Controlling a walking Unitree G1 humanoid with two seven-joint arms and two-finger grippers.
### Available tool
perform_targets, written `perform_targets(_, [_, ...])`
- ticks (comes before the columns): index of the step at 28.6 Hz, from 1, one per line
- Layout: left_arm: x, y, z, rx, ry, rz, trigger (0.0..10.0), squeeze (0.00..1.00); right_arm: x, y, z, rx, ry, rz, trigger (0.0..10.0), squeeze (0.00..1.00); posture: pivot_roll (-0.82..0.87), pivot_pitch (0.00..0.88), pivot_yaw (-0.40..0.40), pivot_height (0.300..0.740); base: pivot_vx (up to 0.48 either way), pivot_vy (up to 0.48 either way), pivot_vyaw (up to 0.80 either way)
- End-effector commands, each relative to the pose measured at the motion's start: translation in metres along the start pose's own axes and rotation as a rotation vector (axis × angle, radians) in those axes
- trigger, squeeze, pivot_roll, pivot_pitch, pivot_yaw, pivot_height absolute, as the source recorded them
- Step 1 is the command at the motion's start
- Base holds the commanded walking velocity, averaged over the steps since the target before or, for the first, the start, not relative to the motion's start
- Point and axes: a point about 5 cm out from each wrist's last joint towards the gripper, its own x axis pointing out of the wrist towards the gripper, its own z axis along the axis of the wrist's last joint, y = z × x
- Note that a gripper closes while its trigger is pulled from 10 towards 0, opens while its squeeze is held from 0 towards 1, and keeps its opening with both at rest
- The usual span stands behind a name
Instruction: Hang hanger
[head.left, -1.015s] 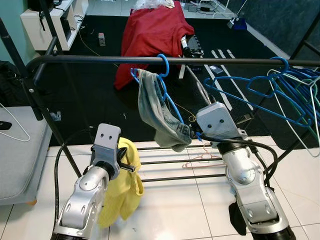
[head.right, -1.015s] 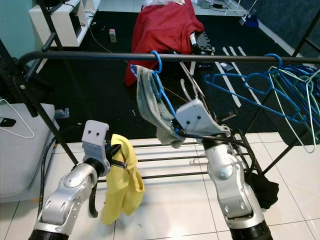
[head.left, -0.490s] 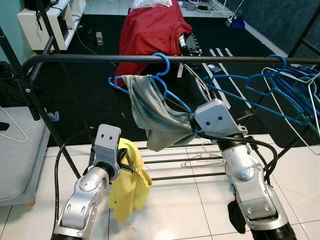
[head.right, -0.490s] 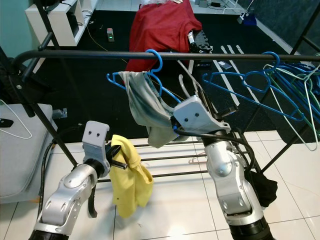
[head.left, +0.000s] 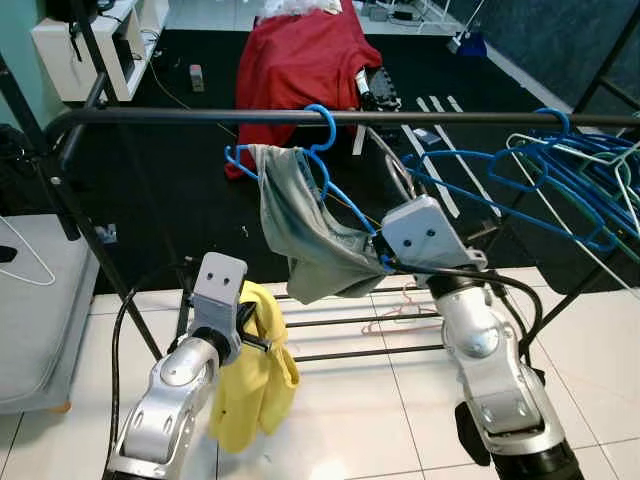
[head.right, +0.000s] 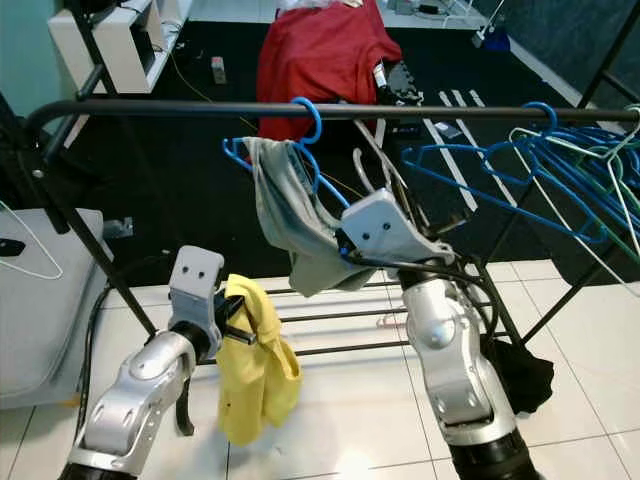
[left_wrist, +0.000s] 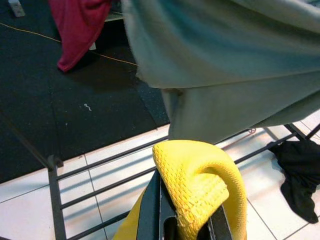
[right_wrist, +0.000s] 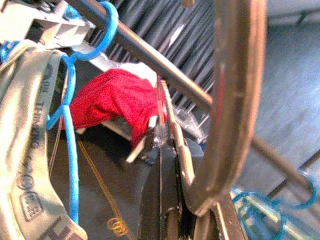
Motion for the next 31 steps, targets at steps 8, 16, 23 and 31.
perform_targets(8, [-0.004,-0.002,0.006,0.000,-0.044,-0.029,10.0,0.00,-0.004,-0.013,-0.026,0.123,0.152,-0.071,10.0,0.00,-0.08,0.197,-0.031,0.740,0.000,0.000,0.00])
perform_targets(16, [-0.001,-0.002,0.010,0.003,-0.049,-0.024,10.0,0.00,0.008,-0.032,-0.054,0.369,0.297,-0.031,10.0,0.00,-0.08,0.200,-0.027,0.740,0.000,0.000,0.00])
perform_targets(23, [0.000,-0.001,0.012,0.033,-0.052,-0.009,10.0,0.00,0.023,-0.048,-0.069,0.413,0.350,0.023,10.0,0.00,-0.07,0.212,-0.021,0.740,0.000,0.000,0.00])
perform_targets(31, [0.001,0.001,0.017,0.047,-0.071,0.002,10.0,0.00,0.042,-0.057,-0.061,0.450,0.294,0.096,10.0,0.00,-0.06,0.226,-0.011,0.740,0.000,0.000,0.00])
